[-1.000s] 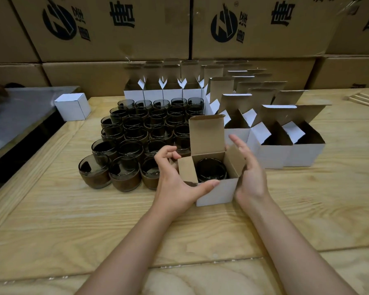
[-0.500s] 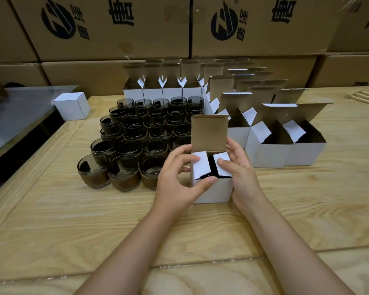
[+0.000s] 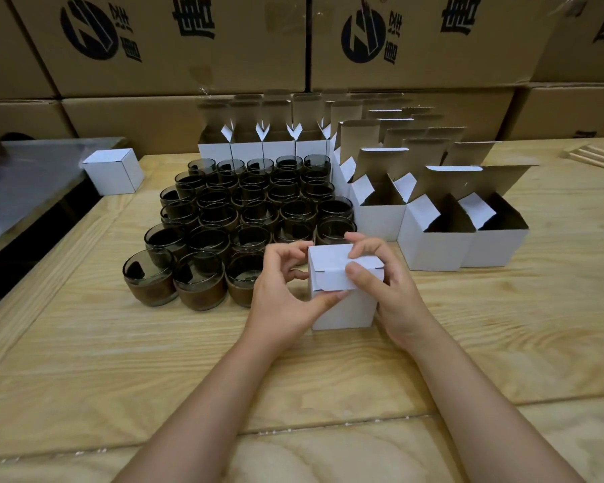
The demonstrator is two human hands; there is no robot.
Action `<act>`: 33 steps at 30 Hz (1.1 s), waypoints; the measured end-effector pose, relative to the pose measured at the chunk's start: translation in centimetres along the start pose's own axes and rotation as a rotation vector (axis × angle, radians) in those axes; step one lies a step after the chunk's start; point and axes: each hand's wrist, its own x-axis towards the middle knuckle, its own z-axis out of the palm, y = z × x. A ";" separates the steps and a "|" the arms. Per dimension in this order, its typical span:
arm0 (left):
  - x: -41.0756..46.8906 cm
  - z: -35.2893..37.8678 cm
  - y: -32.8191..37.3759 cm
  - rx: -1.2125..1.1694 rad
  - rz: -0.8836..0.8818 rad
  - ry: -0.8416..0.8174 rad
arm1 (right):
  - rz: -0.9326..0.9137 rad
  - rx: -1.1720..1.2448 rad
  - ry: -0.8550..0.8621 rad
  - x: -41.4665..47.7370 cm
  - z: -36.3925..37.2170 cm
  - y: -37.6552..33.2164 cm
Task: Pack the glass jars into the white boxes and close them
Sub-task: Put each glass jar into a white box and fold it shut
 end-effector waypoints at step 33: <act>-1.0 1.1 1.2 0.092 0.130 0.036 | 0.138 0.168 -0.132 0.4 -2.1 1.3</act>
